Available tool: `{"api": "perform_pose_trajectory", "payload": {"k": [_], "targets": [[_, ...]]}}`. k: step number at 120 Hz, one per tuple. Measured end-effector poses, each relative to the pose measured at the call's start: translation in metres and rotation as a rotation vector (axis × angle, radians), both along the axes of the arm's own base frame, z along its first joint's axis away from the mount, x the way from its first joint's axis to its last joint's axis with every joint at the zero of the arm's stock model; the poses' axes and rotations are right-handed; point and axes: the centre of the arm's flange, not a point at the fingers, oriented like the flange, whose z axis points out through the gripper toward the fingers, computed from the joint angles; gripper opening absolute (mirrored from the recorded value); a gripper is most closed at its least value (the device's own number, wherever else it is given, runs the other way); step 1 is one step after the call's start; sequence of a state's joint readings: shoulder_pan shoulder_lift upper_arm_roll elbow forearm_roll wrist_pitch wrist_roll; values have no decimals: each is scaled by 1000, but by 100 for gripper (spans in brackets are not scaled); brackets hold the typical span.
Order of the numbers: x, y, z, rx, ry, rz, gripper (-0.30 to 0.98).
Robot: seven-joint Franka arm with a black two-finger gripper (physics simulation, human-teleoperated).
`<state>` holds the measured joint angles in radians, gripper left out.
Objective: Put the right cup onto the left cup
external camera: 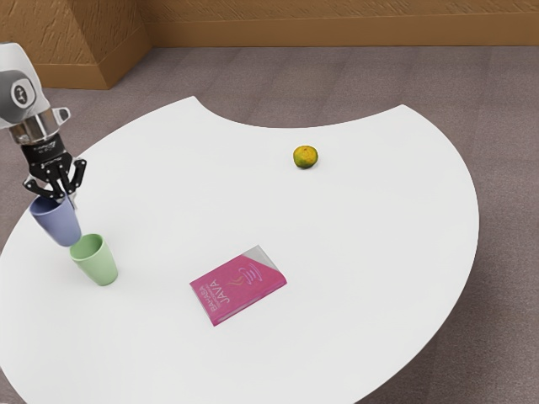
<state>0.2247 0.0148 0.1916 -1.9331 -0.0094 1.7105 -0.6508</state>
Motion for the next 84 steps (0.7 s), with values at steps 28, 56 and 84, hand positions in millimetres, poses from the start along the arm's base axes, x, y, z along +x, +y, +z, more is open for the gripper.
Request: {"api": "perform_pose_trajectory", "payload": {"k": [28, 56, 84], "targets": [[0, -30, -4, -4, -6, -50, -10], [10, -88, -9, -3, -26, -161, -10], [9, -85, -9, 2, -41, -152, -10]]}}
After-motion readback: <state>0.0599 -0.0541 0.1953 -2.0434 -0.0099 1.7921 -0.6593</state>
